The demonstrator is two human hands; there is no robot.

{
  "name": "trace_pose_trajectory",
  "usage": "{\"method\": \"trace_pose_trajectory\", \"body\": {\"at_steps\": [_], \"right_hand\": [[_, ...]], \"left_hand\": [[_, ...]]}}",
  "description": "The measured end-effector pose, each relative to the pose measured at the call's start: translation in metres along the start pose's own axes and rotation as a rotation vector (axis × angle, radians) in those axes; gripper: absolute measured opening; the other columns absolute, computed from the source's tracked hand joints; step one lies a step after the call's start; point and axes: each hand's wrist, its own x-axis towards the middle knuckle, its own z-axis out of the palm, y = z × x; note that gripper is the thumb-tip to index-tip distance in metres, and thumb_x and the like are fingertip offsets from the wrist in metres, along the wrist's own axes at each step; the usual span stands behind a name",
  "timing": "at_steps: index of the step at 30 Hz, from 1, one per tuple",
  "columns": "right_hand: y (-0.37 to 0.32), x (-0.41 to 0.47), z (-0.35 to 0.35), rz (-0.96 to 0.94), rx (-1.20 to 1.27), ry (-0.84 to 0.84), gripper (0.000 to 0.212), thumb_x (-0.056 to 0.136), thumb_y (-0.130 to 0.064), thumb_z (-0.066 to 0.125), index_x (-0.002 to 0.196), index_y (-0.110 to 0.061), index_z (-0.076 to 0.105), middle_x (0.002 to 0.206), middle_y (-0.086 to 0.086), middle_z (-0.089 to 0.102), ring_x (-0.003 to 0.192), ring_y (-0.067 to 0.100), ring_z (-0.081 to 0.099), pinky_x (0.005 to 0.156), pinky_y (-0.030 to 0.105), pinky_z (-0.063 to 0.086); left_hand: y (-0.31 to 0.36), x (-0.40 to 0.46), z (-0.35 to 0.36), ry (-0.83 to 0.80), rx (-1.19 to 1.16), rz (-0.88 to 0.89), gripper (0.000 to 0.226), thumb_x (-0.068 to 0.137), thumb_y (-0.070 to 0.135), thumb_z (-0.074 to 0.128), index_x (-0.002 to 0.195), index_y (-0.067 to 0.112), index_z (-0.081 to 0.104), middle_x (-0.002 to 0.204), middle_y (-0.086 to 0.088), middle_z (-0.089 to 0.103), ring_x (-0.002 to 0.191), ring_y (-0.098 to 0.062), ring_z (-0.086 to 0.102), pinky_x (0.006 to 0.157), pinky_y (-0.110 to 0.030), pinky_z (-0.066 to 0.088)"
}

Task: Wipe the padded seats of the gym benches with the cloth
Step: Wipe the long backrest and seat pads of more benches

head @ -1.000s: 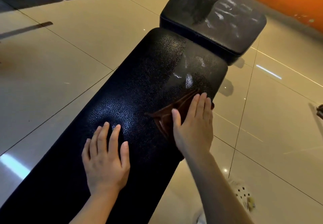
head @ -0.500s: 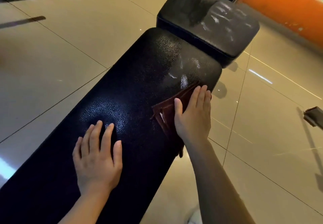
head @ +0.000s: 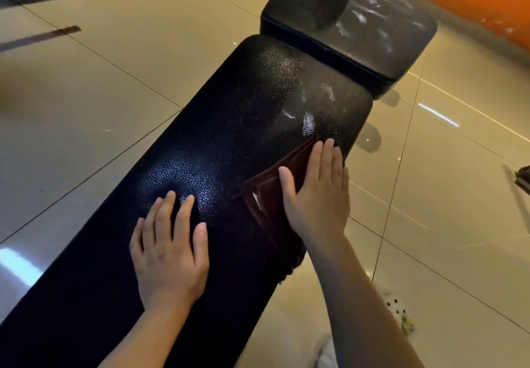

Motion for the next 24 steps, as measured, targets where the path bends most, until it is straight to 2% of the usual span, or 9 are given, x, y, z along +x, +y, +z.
{"method": "trace_pose_trajectory", "body": {"at_steps": [3, 6, 10, 12, 14, 17, 19, 22, 24], "right_hand": [[0.002, 0.024, -0.005, 0.043, 0.012, 0.007, 0.077, 0.099, -0.06, 0.014, 0.155, -0.014, -0.01, 0.163, 0.004, -0.017, 0.149, 0.016, -0.018, 0.121, 0.034, -0.011], [-0.007, -0.002, 0.011, -0.006, 0.02, 0.052, 0.073, 0.1, -0.057, 0.012, 0.155, -0.011, -0.004, 0.164, 0.006, -0.009, 0.15, 0.018, -0.012, 0.121, 0.033, -0.012], [-0.031, -0.066, 0.031, -0.127, 0.034, 0.106, 0.069, 0.097, -0.05, 0.027, 0.151, -0.005, 0.03, 0.158, 0.012, 0.028, 0.147, 0.024, 0.019, 0.118, 0.039, 0.01], [-0.034, -0.083, 0.035, -0.166, 0.028, 0.085, 0.069, 0.097, -0.05, 0.03, 0.149, -0.006, 0.036, 0.156, 0.011, 0.033, 0.146, 0.024, 0.025, 0.116, 0.041, 0.016], [-0.027, -0.074, 0.031, -0.151, 0.019, 0.078, 0.073, 0.098, -0.057, 0.025, 0.151, -0.008, 0.031, 0.159, 0.009, 0.028, 0.148, 0.023, 0.02, 0.117, 0.04, 0.012], [-0.009, -0.027, 0.016, -0.064, -0.011, 0.089, 0.082, 0.096, -0.065, 0.012, 0.156, -0.011, 0.006, 0.164, 0.008, 0.0, 0.151, 0.018, -0.005, 0.121, 0.035, -0.007], [0.002, 0.007, 0.006, 0.008, 0.0, 0.058, 0.082, 0.097, -0.065, 0.015, 0.156, -0.011, -0.004, 0.164, 0.007, -0.011, 0.15, 0.018, -0.014, 0.121, 0.035, -0.01], [0.003, 0.017, 0.003, 0.033, 0.025, 0.053, 0.08, 0.098, -0.061, 0.017, 0.156, -0.011, -0.006, 0.163, 0.007, -0.014, 0.149, 0.018, -0.016, 0.121, 0.033, -0.012], [-0.003, 0.001, 0.012, -0.015, 0.031, 0.066, 0.077, 0.099, -0.06, 0.014, 0.155, -0.01, -0.003, 0.164, 0.007, -0.01, 0.149, 0.018, -0.015, 0.12, 0.033, -0.013]], "left_hand": [[0.0, 0.001, 0.001, 0.004, -0.003, 0.002, 0.052, 0.095, 0.042, 0.028, 0.14, 0.02, 0.045, 0.149, -0.009, 0.039, 0.139, -0.025, 0.028, 0.112, -0.047, 0.017], [0.0, 0.0, 0.001, 0.001, -0.005, -0.002, 0.052, 0.095, 0.042, 0.028, 0.14, 0.02, 0.045, 0.148, -0.01, 0.04, 0.139, -0.027, 0.03, 0.112, -0.051, 0.02], [-0.001, 0.001, 0.001, -0.006, 0.01, -0.001, 0.053, 0.096, 0.042, 0.028, 0.141, 0.019, 0.045, 0.149, -0.01, 0.039, 0.139, -0.027, 0.03, 0.111, -0.053, 0.023], [-0.001, 0.0, 0.001, -0.015, 0.012, -0.001, 0.053, 0.096, 0.042, 0.027, 0.141, 0.019, 0.044, 0.15, -0.01, 0.038, 0.14, -0.027, 0.03, 0.111, -0.054, 0.023], [0.0, 0.0, 0.001, -0.016, 0.015, -0.003, 0.053, 0.096, 0.041, 0.027, 0.142, 0.019, 0.043, 0.15, -0.009, 0.038, 0.14, -0.027, 0.029, 0.111, -0.055, 0.023], [0.001, 0.001, 0.0, -0.015, -0.004, -0.004, 0.052, 0.096, 0.04, 0.027, 0.141, 0.02, 0.043, 0.15, -0.008, 0.037, 0.141, -0.026, 0.028, 0.112, -0.054, 0.021], [0.0, 0.001, 0.0, -0.016, -0.011, 0.0, 0.052, 0.096, 0.04, 0.026, 0.142, 0.021, 0.042, 0.15, -0.009, 0.037, 0.141, -0.027, 0.028, 0.112, -0.053, 0.02], [-0.001, 0.0, 0.001, -0.005, -0.008, 0.008, 0.051, 0.096, 0.039, 0.027, 0.141, 0.02, 0.042, 0.149, -0.009, 0.038, 0.14, -0.028, 0.03, 0.112, -0.054, 0.022], [0.0, 0.0, 0.001, 0.002, -0.016, 0.004, 0.051, 0.096, 0.038, 0.028, 0.141, 0.019, 0.043, 0.149, -0.01, 0.038, 0.14, -0.028, 0.03, 0.112, -0.053, 0.021]]}}
